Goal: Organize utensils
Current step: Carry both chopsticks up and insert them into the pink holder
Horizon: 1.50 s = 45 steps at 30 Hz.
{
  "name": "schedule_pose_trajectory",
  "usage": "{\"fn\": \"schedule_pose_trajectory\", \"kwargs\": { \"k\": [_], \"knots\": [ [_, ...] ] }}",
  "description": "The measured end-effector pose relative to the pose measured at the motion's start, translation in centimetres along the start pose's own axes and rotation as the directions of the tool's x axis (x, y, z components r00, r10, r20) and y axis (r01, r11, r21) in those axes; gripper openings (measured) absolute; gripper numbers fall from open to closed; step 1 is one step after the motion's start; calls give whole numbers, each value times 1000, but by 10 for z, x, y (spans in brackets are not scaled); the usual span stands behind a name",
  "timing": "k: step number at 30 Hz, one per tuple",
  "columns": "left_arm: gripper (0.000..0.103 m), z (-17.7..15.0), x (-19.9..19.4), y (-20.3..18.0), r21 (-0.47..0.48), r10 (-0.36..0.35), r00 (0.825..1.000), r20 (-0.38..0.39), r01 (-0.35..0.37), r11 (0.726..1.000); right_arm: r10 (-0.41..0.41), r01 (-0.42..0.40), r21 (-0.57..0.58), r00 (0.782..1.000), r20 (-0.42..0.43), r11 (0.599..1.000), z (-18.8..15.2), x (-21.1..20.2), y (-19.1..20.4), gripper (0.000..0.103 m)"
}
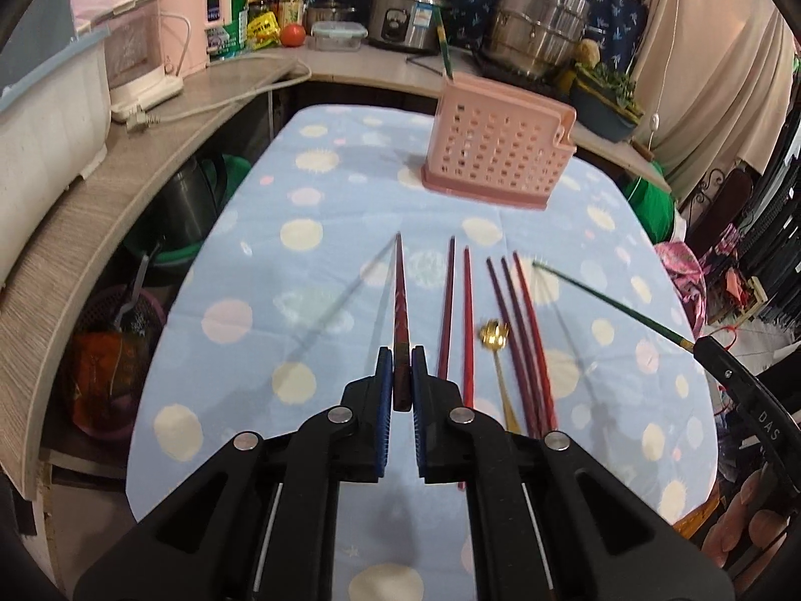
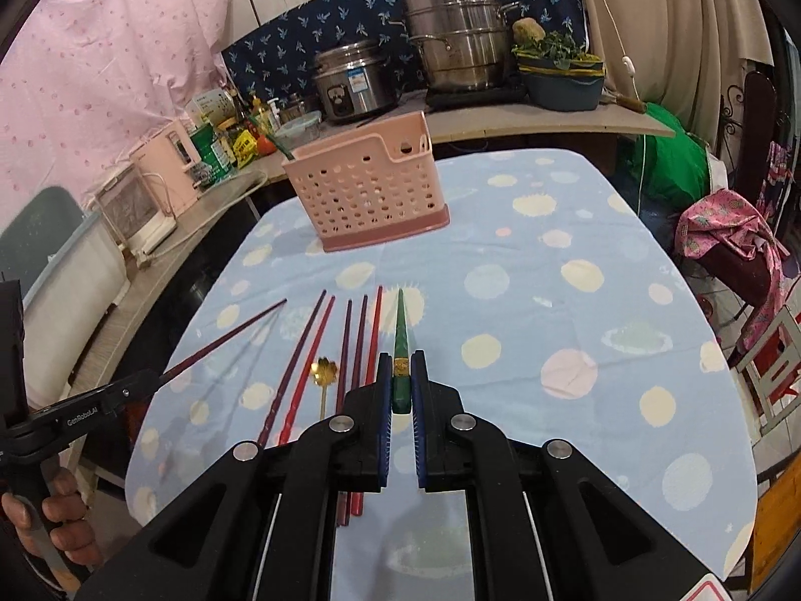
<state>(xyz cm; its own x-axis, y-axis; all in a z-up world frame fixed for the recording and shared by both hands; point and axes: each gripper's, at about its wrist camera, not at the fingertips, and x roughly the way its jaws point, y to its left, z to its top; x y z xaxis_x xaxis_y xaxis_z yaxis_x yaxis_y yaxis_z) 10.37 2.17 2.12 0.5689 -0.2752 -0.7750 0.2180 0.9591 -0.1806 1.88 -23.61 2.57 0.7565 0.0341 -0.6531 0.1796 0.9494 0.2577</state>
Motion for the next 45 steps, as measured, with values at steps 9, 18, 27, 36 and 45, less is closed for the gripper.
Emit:
{"fn": "schedule_pose_trajectory", "kwargs": {
  "k": [9, 18, 27, 36, 45],
  "knots": [
    [7, 60, -18, -4, -4, -21, 994, 104, 22, 1000, 39, -40, 14, 995, 86, 999, 54, -4, -5, 7],
    [7, 117, -24, -13, 5, -24, 982, 189, 23, 1000, 43, -47, 22, 988, 148, 999, 99, 4, -10, 7],
    [7, 182, -34, -29, 1, -80, 962, 263, 82, 997, 70, -79, 27, 967, 247, 997, 157, 1, -9, 7],
    [7, 257, -69, -55, 27, -113, 898, 424, 113, 993, 109, -140, 54, 916, 385, 989, 238, 5, -2, 7],
    [7, 303, -53, -74, 37, -103, 872, 478, 97, 995, 105, -138, 51, 908, 406, 989, 288, 44, 15, 7]
  ]
}}
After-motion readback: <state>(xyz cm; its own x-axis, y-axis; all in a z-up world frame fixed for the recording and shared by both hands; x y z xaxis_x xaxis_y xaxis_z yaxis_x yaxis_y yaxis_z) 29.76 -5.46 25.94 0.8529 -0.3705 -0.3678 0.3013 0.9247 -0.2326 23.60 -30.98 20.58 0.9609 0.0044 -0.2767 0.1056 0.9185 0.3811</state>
